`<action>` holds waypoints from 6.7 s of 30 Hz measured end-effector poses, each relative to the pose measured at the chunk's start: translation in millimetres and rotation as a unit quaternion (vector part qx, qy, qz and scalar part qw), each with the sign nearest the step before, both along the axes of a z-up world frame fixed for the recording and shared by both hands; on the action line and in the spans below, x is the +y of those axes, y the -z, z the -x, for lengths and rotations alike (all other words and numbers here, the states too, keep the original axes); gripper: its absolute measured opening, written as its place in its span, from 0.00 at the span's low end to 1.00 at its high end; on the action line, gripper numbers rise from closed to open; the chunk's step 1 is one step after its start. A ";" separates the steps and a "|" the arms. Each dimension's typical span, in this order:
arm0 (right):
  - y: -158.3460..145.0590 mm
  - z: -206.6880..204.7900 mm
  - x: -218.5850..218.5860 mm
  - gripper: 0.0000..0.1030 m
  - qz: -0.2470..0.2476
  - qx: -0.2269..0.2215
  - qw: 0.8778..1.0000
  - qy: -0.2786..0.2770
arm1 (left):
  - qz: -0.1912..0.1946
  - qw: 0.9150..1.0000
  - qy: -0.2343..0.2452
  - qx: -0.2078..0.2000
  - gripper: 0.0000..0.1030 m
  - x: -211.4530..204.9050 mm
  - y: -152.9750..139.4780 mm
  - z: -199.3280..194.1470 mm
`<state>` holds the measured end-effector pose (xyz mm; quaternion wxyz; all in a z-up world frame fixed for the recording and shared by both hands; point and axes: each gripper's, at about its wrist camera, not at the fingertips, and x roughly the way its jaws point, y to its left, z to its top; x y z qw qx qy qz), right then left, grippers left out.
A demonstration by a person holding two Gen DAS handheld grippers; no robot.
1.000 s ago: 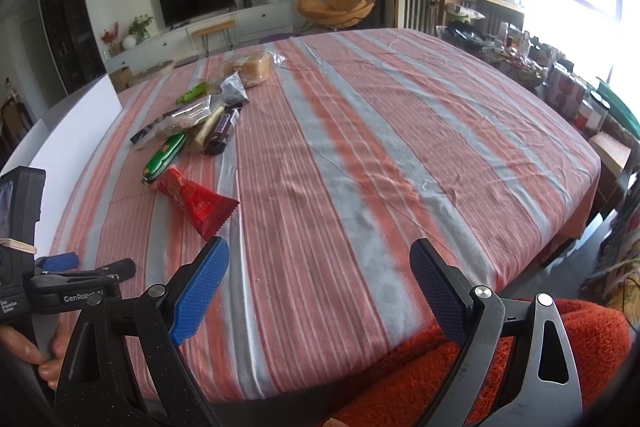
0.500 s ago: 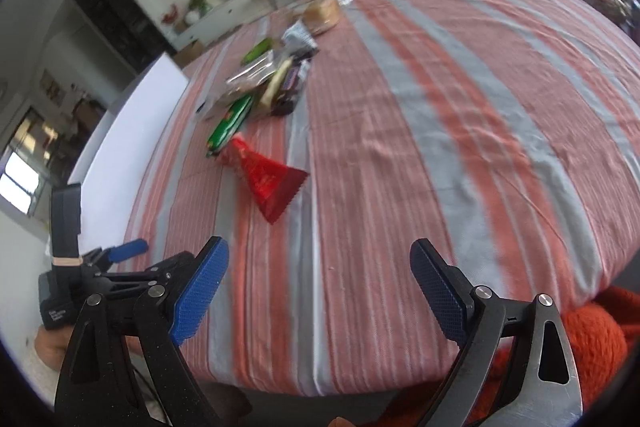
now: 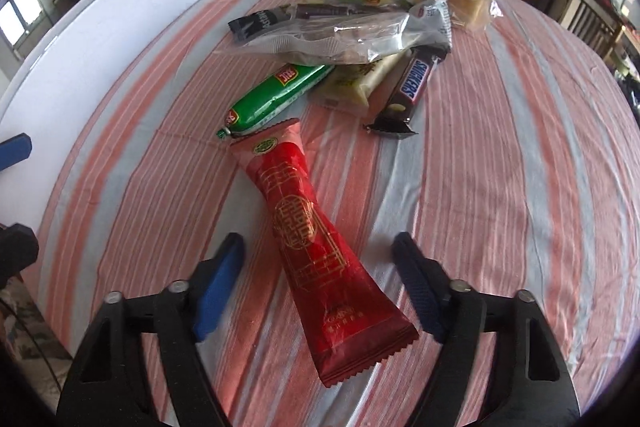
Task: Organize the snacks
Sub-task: 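Lower the right gripper onto the red wrapped pastry and close it, then lift the red pastry with the right gripper while the left gripper grasps the clear hawthorn bag, then carry both snacks over the white bin and open both grippers to drop them, then move the left gripper over the green sausage and close on it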
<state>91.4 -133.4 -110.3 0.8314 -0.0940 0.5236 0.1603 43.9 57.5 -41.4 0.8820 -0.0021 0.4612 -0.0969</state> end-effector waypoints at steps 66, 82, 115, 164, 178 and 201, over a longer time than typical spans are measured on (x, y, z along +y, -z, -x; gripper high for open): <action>0.9 35.5 -115.7 0.68 -0.053 -0.081 0.964 0.247 | 0.071 0.997 0.019 0.039 1.00 -27.1 -3.2 -74.7; -0.7 38.7 -127.5 0.69 -0.087 -0.079 0.960 0.253 | 0.017 0.979 0.101 0.175 0.53 -108.2 45.0 -215.0; -132.2 -0.9 -19.6 0.14 -0.268 -0.011 0.955 0.122 | 0.119 0.990 -0.080 -0.015 0.52 191.2 -90.5 -21.0; 4.1 -13.4 -119.8 0.74 0.028 -0.126 0.942 0.309 | -0.025 0.999 -0.033 -0.007 0.97 -25.0 71.5 -66.9; 9.5 -5.3 -120.0 0.84 0.003 -0.113 0.942 0.317 | -0.042 0.998 -0.048 -0.007 1.00 -23.8 83.5 -73.0; 8.7 -4.5 -119.4 0.86 0.001 -0.113 0.942 0.316 | -0.044 0.998 -0.048 -0.005 1.00 -24.5 83.6 -73.4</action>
